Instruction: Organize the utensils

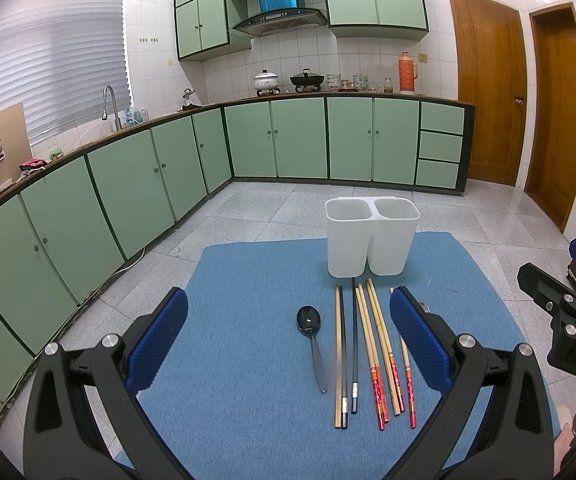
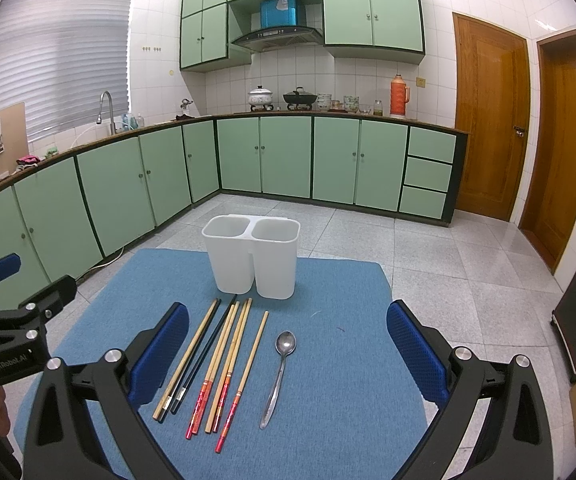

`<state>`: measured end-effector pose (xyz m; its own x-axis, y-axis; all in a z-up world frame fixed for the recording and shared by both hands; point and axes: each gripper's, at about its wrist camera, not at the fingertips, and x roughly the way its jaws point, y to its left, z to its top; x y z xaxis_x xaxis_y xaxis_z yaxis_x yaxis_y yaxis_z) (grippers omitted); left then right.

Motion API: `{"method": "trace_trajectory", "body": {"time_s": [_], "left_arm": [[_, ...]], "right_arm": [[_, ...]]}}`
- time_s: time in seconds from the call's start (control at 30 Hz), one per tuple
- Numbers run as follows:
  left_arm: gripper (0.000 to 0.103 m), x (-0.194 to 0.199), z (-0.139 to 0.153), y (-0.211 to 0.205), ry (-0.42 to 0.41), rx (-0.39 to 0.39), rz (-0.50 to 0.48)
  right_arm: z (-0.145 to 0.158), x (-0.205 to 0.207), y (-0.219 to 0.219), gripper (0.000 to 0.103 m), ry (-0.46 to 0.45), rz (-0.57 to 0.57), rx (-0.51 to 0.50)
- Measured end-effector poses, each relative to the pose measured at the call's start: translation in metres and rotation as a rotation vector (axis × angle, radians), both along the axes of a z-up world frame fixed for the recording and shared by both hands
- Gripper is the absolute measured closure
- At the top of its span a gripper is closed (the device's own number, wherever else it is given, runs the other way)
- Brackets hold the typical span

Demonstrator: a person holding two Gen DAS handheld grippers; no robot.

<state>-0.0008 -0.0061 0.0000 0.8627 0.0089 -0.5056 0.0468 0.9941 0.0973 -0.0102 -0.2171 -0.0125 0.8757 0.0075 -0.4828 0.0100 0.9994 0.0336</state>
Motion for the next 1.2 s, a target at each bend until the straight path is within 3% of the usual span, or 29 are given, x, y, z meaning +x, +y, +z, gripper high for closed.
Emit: {"method": "trace_trajectory", "body": {"time_s": [0.97, 1.2], "left_arm": [[0.005, 0.001, 0.007, 0.015, 0.011, 0.002, 0.009], [0.005, 0.016, -0.017, 0.027, 0.071, 0.04, 0.044]], "right_arm": [[-0.003, 0.002, 0.002, 0.006, 0.01, -0.003, -0.005], [-0.028, 0.013, -0.004, 0.006, 0.068, -0.009, -0.028]]}}
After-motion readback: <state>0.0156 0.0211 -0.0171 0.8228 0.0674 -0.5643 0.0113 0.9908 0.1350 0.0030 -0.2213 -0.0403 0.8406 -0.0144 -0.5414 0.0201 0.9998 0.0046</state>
